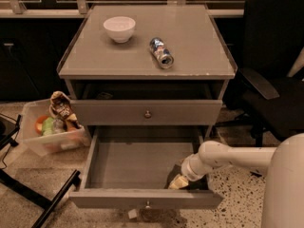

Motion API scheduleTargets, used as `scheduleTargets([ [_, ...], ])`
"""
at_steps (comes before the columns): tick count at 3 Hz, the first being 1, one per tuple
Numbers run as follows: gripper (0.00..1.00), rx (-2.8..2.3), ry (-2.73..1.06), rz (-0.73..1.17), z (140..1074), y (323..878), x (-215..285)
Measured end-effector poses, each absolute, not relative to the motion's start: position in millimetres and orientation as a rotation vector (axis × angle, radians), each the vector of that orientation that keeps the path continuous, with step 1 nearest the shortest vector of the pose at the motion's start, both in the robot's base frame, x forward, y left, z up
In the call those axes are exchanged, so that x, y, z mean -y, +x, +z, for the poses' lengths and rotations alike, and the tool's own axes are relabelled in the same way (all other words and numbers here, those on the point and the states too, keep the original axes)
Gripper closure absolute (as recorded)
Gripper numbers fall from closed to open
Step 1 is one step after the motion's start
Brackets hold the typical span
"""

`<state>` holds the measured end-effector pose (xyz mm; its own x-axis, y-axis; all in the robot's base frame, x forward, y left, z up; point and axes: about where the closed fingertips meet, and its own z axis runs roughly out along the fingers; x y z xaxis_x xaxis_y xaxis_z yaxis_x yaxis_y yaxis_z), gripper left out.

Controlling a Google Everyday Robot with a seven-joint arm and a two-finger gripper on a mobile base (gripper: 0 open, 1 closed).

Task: Open middle drawer

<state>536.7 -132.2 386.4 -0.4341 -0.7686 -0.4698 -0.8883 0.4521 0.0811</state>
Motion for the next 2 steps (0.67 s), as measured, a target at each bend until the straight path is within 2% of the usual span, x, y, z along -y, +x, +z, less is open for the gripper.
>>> scheduleTargets([
  [2, 0.65, -2.393, -1.425, 0.579, 386.0, 486.8, 133.6],
])
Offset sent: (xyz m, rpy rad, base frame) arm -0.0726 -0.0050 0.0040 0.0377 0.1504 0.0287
